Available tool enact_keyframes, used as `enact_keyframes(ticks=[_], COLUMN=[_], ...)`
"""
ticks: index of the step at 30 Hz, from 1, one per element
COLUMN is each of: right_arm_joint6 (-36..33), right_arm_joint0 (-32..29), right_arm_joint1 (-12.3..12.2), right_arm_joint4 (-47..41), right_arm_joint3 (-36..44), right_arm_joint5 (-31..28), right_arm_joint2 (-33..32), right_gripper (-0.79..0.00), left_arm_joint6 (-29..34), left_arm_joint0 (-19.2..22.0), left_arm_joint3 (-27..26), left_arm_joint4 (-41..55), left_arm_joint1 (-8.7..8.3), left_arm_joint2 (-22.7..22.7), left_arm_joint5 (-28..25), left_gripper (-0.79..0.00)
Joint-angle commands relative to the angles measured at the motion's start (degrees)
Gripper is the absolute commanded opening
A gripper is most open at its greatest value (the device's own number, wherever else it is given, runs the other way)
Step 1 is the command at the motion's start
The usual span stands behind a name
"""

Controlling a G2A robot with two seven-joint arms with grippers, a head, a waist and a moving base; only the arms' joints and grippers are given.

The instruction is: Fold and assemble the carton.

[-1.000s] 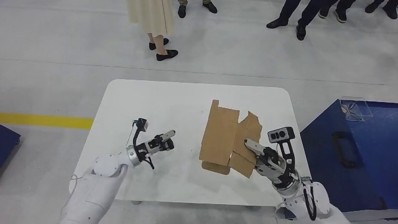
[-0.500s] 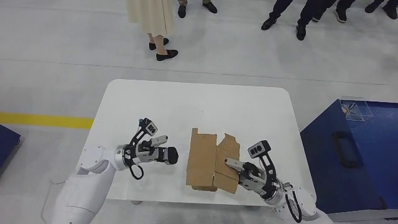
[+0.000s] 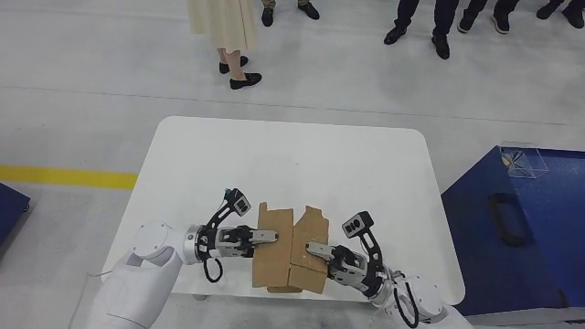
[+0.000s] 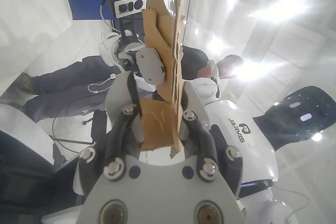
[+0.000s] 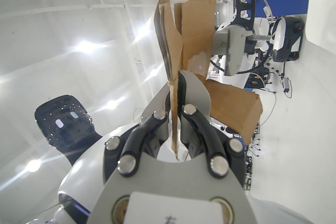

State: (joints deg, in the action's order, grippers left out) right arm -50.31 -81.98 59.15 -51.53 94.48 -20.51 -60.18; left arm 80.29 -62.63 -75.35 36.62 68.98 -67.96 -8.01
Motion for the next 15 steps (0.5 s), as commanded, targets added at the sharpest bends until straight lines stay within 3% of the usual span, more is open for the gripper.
enact_keyframes(ticks=[1,2,6,8,12,15], right_arm_joint6=[0.01,0.01,0.01,0.96,2.98,3.14], right_arm_joint0=[0.0,0.0,0.0,0.16,0.42,0.9], right_arm_joint1=[-0.01,-0.01,-0.01,0.05,0.2,0.32], right_arm_joint4=[-0.01,-0.01,-0.01,0.44,5.35,11.16], right_arm_joint3=[0.0,0.0,0.0,0.64,1.08,-0.6], right_arm_joint5=[-0.01,-0.01,-0.01,-1.05,-11.55,-21.0], right_arm_joint2=[-0.01,-0.01,-0.01,-0.54,-3.65,-5.86], right_gripper=[-0.693,0.0,0.0,0.0,0.0,0.0], left_arm_joint6=[-0.02,-0.02,-0.3,-3.55,-16.85,-28.33], left_arm_joint0=[0.0,0.0,-0.06,-0.8,-4.73,-7.28], left_arm_joint3=[0.0,0.0,-0.19,-1.91,-7.19,-9.14], left_arm_joint4=[0.01,0.01,-0.16,-3.22,-2.53,0.48], left_arm_joint1=[0.0,0.0,-0.01,-0.42,-0.28,0.83], left_arm_joint2=[0.0,0.0,-0.05,-1.47,-3.83,-2.09], left_arm_joint5=[0.01,0.01,-0.07,-1.86,-7.95,-13.88], left_gripper=[-0.785,-0.785,-0.785,-0.785,-0.785,-0.785])
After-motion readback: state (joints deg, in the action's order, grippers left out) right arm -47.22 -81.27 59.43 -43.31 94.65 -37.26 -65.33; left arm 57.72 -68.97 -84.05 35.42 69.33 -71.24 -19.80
